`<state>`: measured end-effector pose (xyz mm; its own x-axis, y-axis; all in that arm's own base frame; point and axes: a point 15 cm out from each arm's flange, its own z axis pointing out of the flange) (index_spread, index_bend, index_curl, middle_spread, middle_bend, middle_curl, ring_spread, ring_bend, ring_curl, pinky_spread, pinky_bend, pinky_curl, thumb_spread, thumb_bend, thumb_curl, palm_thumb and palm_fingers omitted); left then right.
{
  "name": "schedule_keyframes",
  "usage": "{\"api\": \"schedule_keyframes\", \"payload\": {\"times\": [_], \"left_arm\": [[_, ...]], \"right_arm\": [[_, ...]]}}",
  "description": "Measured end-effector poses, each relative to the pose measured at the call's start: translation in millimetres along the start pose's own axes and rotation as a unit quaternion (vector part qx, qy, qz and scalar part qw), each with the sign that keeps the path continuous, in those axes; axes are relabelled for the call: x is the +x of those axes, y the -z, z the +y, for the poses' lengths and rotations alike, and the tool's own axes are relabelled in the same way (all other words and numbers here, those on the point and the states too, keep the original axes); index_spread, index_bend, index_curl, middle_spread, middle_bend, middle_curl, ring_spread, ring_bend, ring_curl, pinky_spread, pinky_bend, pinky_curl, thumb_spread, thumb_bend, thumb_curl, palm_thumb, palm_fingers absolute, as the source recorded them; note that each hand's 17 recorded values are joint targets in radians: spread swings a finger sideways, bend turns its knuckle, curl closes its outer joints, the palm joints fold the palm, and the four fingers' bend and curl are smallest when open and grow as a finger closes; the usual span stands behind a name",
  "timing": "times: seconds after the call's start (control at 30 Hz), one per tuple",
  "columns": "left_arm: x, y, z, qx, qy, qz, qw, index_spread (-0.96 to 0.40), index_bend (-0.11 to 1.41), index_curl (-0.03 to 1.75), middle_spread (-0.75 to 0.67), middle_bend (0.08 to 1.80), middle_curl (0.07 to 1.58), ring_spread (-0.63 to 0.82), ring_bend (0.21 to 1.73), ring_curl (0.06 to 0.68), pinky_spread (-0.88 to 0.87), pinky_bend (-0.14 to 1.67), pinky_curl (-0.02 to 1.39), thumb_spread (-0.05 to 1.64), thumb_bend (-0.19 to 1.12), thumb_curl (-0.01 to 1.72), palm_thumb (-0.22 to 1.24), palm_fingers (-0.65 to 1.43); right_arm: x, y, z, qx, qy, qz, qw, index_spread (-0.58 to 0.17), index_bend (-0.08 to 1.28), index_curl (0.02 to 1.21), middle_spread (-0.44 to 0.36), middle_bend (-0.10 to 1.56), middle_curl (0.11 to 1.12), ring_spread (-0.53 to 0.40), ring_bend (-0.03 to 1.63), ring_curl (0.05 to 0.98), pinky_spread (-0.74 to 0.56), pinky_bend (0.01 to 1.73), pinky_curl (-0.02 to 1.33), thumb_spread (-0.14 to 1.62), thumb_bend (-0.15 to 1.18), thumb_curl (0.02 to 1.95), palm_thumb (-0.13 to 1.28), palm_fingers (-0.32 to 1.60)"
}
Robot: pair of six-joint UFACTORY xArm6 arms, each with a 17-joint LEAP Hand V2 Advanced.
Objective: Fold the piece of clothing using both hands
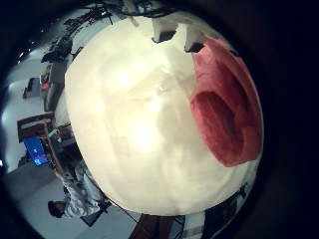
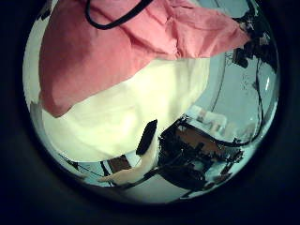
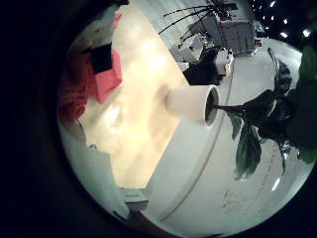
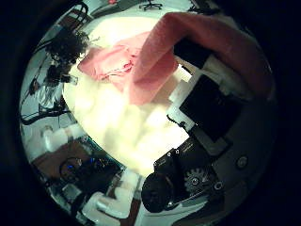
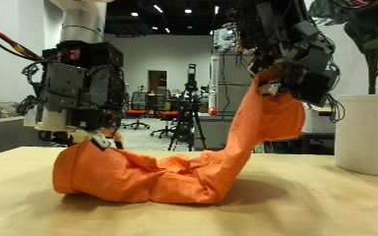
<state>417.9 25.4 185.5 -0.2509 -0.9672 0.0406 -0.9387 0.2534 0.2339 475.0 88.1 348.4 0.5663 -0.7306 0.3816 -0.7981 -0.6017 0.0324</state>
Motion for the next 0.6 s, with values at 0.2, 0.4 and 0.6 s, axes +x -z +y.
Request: {"api": "schedule_keyframes", "payload": {"times": [0.2,0.4,0.6], "left_arm": [[1.5,-3.4,0.1,0.000,0.000,0.003,1.0000,-0.04,0.16,0.32,0.19,0.18,0.29,0.45,0.47,0.226,0.50,0.25,0.33,1.02,-0.02,0.29,0.24,-0.01],[-1.5,4.3,1.6,0.010,0.006,0.005,0.9999,-0.04,0.16,0.32,0.19,0.18,0.29,0.45,0.48,0.229,0.50,0.26,0.33,1.03,-0.02,0.29,0.24,-0.01],[-38.0,25.9,18.7,0.040,0.045,0.016,0.9981,-0.04,0.16,0.31,0.18,0.19,0.30,0.44,0.48,0.230,0.50,0.26,0.32,1.03,-0.02,0.29,0.24,0.00]], "right_arm": [[-39.4,26.3,-30.5,0.033,0.041,0.005,0.999,-0.241,1.07,0.83,-0.146,1.23,0.82,-0.230,1.30,0.701,-0.33,1.20,0.72,1.02,-0.01,0.77,1.09,1.10],[-80.0,47.7,-70.4,0.070,0.091,0.022,0.993,-0.242,1.06,0.83,-0.147,1.22,0.83,-0.232,1.30,0.706,-0.33,1.20,0.72,1.02,-0.01,0.78,1.08,1.10],[-116.5,58.6,-107.0,0.109,0.141,0.048,0.983,-0.242,1.06,0.83,-0.148,1.21,0.83,-0.231,1.29,0.710,-0.34,1.20,0.72,1.03,-0.01,0.79,1.07,1.11]]}}
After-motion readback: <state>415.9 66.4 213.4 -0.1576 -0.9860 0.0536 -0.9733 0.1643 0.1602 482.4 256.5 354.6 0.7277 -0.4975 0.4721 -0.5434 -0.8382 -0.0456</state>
